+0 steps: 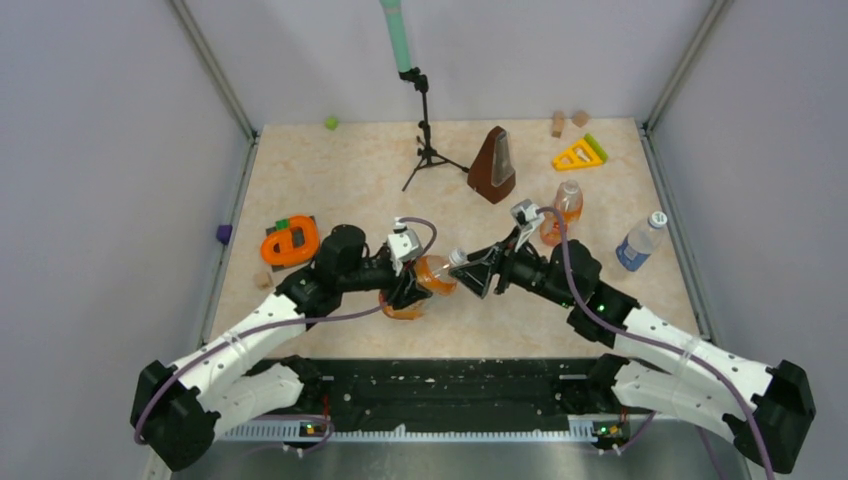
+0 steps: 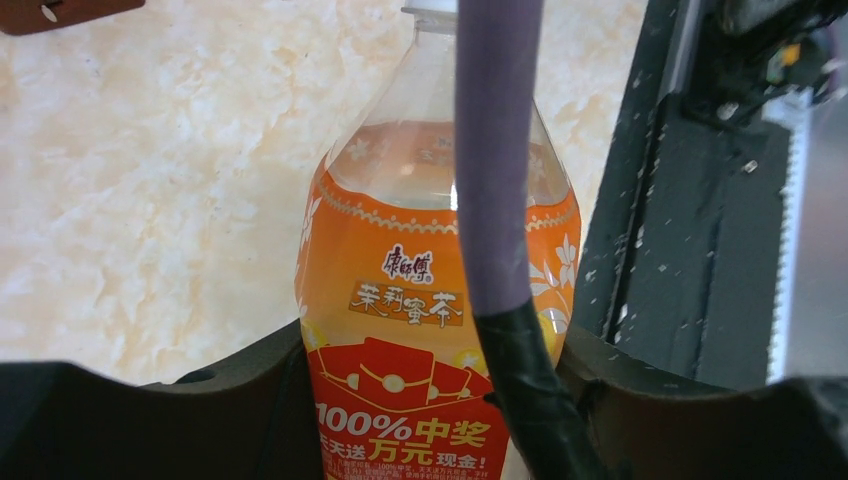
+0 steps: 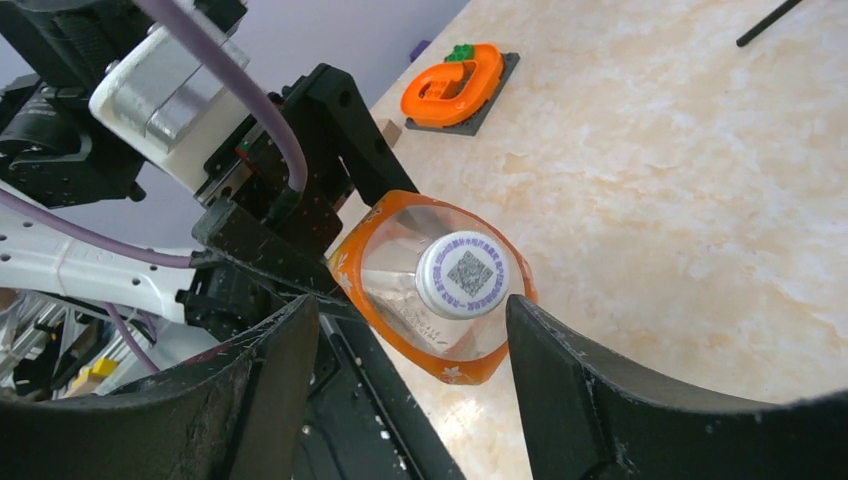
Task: Unscrew the bottle caps
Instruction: Pick up the plastic bottle at the center of the board, then unscrew the bottle cap from the plastic bottle.
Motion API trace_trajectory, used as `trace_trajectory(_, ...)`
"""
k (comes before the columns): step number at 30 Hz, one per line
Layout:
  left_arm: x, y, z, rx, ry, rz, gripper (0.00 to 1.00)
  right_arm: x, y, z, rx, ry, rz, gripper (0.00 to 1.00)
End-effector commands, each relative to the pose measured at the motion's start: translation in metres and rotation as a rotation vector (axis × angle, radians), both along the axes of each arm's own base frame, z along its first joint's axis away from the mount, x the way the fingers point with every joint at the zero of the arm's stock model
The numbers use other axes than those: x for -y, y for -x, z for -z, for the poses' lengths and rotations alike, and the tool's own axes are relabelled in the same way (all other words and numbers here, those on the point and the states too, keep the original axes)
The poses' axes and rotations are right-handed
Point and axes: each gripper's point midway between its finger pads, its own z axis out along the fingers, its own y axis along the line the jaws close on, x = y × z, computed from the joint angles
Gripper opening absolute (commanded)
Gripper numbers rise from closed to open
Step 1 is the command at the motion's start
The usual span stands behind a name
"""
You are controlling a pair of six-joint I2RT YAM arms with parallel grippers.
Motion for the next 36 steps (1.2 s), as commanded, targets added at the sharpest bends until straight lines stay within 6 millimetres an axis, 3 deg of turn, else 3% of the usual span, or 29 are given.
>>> trace_trajectory(1,-0.013,-0.015,-0.004,0.198,-0.141,-0.054,0.00,0.012,0.000,-0.004,-0.033,-0.001,0.042,0.67)
trace_trajectory(8,-0.018,-0.019,-0.007,0.400,-0.300,-0.102,0.00,0.020,0.006,-0.004,-0.087,-0.033,0.031,0.60)
trace_trajectory(15,-0.020,-0.021,-0.016,0.535,-0.321,-0.153,0.00,0.014,0.014,0.005,-0.161,-0.032,-0.034,0.54)
trace_trajectory(27,-0.034,-0.032,-0.016,0.584,-0.415,-0.241,0.00,0.013,0.025,0.015,-0.200,-0.019,-0.085,0.54)
trace_trajectory(36,-0.040,-0.036,-0.015,0.574,-0.453,-0.280,0.00,0.014,0.022,0.027,-0.222,0.000,-0.064,0.52)
